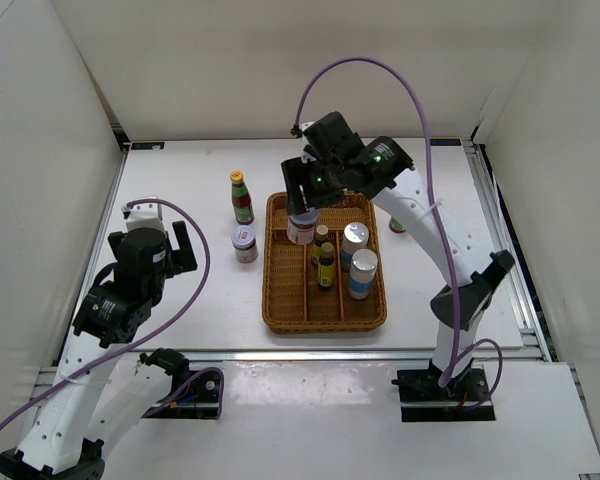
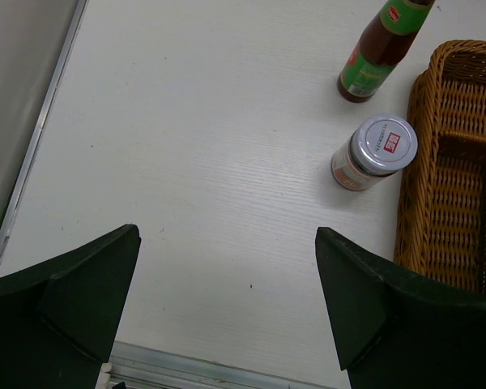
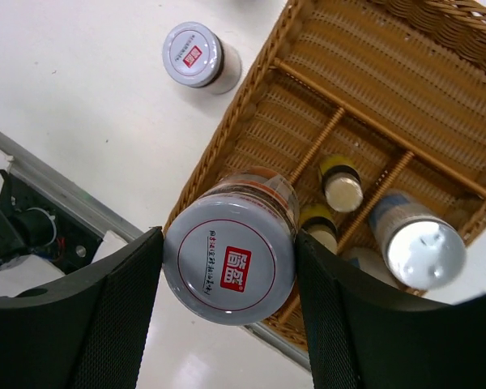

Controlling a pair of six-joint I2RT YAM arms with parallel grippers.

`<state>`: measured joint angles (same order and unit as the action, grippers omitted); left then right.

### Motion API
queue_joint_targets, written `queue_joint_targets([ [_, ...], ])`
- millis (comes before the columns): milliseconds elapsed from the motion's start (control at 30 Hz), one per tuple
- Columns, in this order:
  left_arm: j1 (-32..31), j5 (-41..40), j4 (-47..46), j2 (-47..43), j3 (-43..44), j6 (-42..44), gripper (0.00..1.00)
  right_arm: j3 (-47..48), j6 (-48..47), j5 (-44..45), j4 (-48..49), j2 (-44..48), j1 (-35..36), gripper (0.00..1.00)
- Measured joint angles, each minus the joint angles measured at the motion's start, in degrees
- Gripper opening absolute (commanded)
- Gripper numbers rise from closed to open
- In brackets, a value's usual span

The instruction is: Organize the condiment bottles

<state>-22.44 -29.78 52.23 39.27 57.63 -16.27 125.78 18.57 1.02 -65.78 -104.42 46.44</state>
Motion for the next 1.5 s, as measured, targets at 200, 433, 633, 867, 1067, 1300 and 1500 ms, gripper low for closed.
queue_joint_targets([
  [200, 0.0, 0.04, 0.0, -0.15, -0.02, 0.0, 1.0, -3.67, -0.09, -0.94, 5.38, -2.62, 0.9, 0.0],
  [433, 0.0, 0.28, -0.04, -0.66, -0.11, 0.02, 1.0, -6.43, -0.63, -1.42, 9.55, -9.88, 0.9, 0.0],
  [633, 0.0, 0.33, -0.39, -0.72, -0.5, 0.17, 1.0, -6.43, 0.79, -1.18, 12.17, -18.93, 0.9, 0.0],
  [867, 0.0, 0.35, -0.48, -0.76, -0.81, 0.17, 1.0, -6.43, 6.64, 0.96, 12.85, -22.45, 0.85, 0.0],
  [1067, 0.0, 1.51, -1.07, -0.72, -0.92, 0.44, 1.0, -6.6, 9.05, 2.21, 13.88, -22.45, 0.9, 0.85],
  [1300, 0.44, 8.07, -2.51, 6.27, -0.11, 0.5, 1.0, -6.64, 9.73, 5.09, 14.51, -16.85, 1.95, 1.0],
  [1500, 0.55, 17.33, -5.84, 18.23, 0.59, -2.03, 1.0, -6.64, 9.49, 8.04, 14.6, -3.39, 2.43, 1.0],
])
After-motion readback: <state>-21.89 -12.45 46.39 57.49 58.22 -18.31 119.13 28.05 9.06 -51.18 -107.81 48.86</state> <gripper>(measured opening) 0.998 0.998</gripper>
